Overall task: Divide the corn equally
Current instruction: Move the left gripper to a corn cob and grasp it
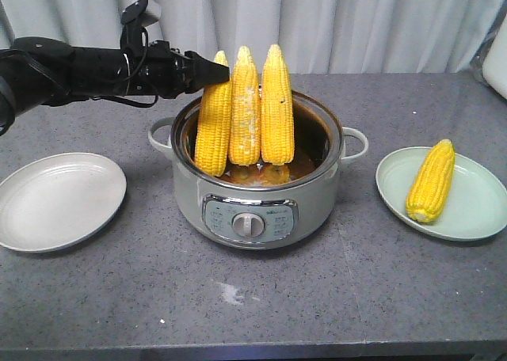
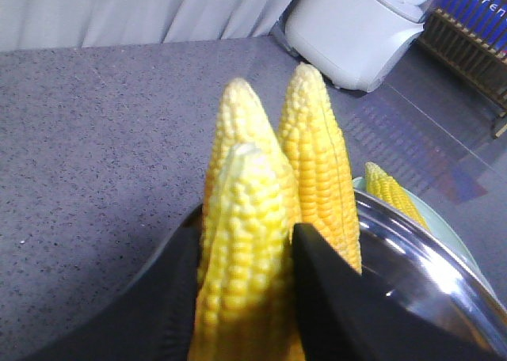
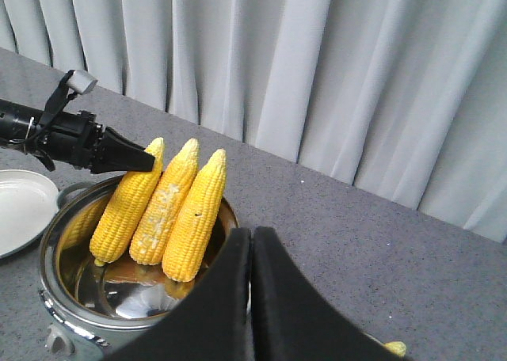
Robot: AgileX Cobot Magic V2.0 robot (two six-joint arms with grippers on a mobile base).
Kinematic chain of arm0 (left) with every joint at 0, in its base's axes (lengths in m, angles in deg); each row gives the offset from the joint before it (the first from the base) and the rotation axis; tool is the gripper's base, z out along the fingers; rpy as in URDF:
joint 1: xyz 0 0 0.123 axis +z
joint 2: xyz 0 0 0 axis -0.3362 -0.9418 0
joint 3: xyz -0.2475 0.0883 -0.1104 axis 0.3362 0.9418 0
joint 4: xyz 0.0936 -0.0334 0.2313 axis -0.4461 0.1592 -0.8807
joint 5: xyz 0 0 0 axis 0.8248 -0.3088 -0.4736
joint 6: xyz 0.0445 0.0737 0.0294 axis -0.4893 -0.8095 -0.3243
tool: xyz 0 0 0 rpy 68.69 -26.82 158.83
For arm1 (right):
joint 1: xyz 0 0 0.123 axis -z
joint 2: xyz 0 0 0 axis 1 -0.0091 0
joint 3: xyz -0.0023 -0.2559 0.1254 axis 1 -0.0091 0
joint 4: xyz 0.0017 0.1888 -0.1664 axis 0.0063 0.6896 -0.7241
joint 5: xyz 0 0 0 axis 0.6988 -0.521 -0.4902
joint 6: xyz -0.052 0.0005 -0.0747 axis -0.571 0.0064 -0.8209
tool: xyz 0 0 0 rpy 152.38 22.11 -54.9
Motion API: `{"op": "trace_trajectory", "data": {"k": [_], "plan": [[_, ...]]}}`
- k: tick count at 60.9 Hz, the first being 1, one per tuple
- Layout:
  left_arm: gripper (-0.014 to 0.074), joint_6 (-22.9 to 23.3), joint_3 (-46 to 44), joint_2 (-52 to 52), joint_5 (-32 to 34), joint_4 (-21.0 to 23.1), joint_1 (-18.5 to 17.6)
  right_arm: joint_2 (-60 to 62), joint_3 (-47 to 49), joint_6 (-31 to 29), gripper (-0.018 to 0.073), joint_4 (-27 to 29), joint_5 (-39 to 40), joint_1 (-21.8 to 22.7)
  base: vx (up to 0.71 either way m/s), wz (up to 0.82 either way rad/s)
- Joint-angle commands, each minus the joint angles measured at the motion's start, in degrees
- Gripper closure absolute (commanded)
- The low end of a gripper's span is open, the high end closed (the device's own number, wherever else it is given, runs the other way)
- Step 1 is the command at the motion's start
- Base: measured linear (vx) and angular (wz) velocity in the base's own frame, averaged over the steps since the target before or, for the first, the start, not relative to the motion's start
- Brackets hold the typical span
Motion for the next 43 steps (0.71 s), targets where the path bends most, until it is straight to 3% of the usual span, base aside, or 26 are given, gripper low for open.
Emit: {"op": "trace_trajectory", "data": {"k": [1, 12, 29, 43], "plan": [[0.0606, 0.61, -1.98, 3.31, 1.19, 1.70, -0.51, 0.59, 1.10, -0.14, 0.0564, 1.95, -1.05, 0.18, 0.00, 0.00], [0.0605, 0.61, -1.98, 4.97, 2.37, 4.09, -0.51, 0.59, 1.10, -0.14, 0.0564, 1.95, -1.05, 0.18, 0.00, 0.00], [0.0605, 0.61, -1.98, 12.55, 2.90, 3.90, 0.56, 0.59, 1.10, -0.14, 0.0564, 1.95, -1.05, 0.18, 0.00, 0.00], [0.0605, 0.49, -1.98, 21.27, 4.66, -1.14, 2.40, 0.59, 1.10, -0.14, 0.0564, 1.95, -1.05, 0.18, 0.00, 0.00]]}}
